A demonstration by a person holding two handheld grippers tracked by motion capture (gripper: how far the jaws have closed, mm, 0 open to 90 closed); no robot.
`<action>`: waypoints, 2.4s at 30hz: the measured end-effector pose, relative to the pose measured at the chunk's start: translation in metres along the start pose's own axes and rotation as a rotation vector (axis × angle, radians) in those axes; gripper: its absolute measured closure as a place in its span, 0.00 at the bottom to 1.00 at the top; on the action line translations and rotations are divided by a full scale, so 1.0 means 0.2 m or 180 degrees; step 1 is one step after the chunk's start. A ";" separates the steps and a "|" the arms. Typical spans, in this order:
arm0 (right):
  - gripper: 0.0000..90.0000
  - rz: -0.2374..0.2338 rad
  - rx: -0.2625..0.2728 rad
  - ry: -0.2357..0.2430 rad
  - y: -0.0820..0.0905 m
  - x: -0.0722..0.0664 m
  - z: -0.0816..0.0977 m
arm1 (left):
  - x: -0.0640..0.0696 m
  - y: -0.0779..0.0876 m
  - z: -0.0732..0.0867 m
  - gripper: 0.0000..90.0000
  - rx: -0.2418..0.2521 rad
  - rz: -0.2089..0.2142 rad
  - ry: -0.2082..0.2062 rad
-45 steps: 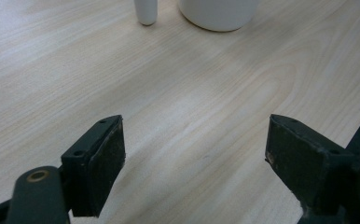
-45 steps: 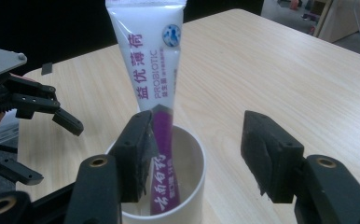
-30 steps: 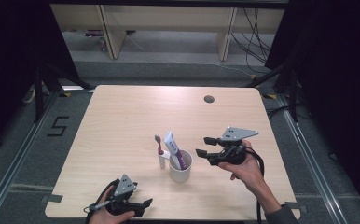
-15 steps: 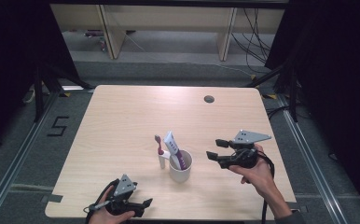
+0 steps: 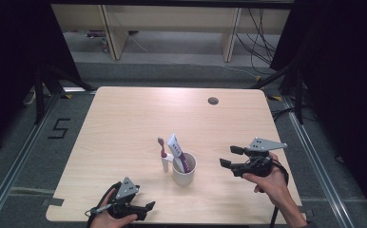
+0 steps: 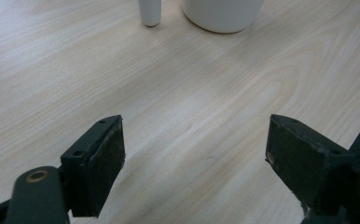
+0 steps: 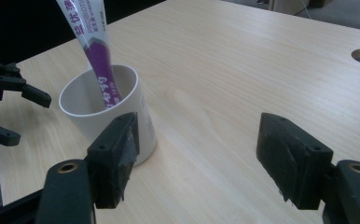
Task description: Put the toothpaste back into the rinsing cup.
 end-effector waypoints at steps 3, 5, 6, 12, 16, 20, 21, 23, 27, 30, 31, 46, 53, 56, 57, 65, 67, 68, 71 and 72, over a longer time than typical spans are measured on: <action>0.33 0.0020 -0.0033 -0.0078 0.02 0.00 0.01 | -0.01 0.00 0.00 0.21 -0.0012 -0.0010 -0.0015; 0.32 0.0027 0.0012 -0.0029 0.04 0.01 0.02 | -0.01 0.00 0.00 0.21 -0.0028 -0.0010 -0.0009; 0.32 0.0037 0.0013 -0.0079 0.04 0.01 0.03 | -0.01 0.00 0.00 0.21 -0.0030 -0.0012 -0.0007; 0.28 0.0065 -0.0037 -0.0074 0.08 0.02 0.06 | 0.00 0.01 0.00 0.21 -0.0019 -0.0025 0.0005; 0.27 0.0087 -0.0030 -0.0133 0.08 0.01 0.09 | -0.01 0.01 0.01 0.21 -0.0043 -0.0040 -0.0029; 0.27 0.0077 -0.0078 -0.0135 0.08 0.01 0.12 | -0.01 0.01 0.01 0.21 -0.0020 -0.0032 -0.0008; 0.27 0.0114 -0.0102 -0.0070 0.09 0.02 0.12 | -0.01 0.01 0.01 0.21 -0.0026 -0.0032 0.0013; 0.27 0.0131 -0.0066 -0.0063 0.09 0.02 0.13 | -0.01 0.01 0.01 0.21 -0.0017 -0.0038 -0.0020; 0.27 0.0132 -0.0115 -0.0128 0.11 0.02 0.16 | -0.01 0.01 0.00 0.21 -0.0004 -0.0035 -0.0087; 0.27 0.0135 -0.0141 -0.0161 0.12 0.01 0.18 | 0.00 0.02 0.01 0.21 -0.0009 -0.0019 -0.0006; 0.27 0.0147 -0.0169 -0.0169 0.13 0.01 0.19 | 0.00 0.02 0.01 0.21 0.0008 -0.0016 -0.0003; 0.25 0.0224 -0.0270 -0.0133 0.20 0.02 0.31 | 0.00 0.02 0.01 0.21 -0.0012 -0.0028 -0.0023; 0.23 0.0269 -0.0383 -0.0181 0.23 0.00 0.37 | 0.00 0.02 0.01 0.21 -0.0014 -0.0027 -0.0022; 0.22 0.0272 -0.0421 -0.0190 0.25 -0.01 0.38 | 0.00 0.02 0.01 0.21 -0.0015 -0.0028 -0.0016; 0.21 0.0324 -0.0416 -0.0094 0.26 0.00 0.39 | 0.00 0.02 0.01 0.21 -0.0013 -0.0027 -0.0014; 0.19 0.0317 -0.0521 -0.0166 0.29 -0.03 0.45 | 0.00 0.02 0.01 0.21 -0.0005 -0.0034 -0.0040; 0.19 0.0333 -0.0538 -0.0222 0.30 -0.04 0.46 | -0.01 0.02 0.01 0.21 -0.0028 -0.0054 -0.0106; 0.19 0.0338 -0.0533 -0.0074 0.30 -0.02 0.47 | -0.01 0.02 0.01 0.21 -0.0006 -0.0050 -0.0082; 0.19 0.0372 -0.0540 -0.0158 0.32 -0.04 0.48 | 0.00 0.02 0.00 0.20 0.0029 -0.0026 -0.0047; 0.19 0.0383 -0.0561 -0.0142 0.33 -0.04 0.48 | 0.00 0.02 0.01 0.20 0.0005 -0.0039 -0.0049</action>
Point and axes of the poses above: each handheld gripper's, and its own axes: y roughly backward along the jaws, z roughly out of its underside, x roughly to its right, the point moved 5 cm from there along -y, roughly forward along the jaws, and after that the axes turned 9 degrees about x, right-handed, at the moved point
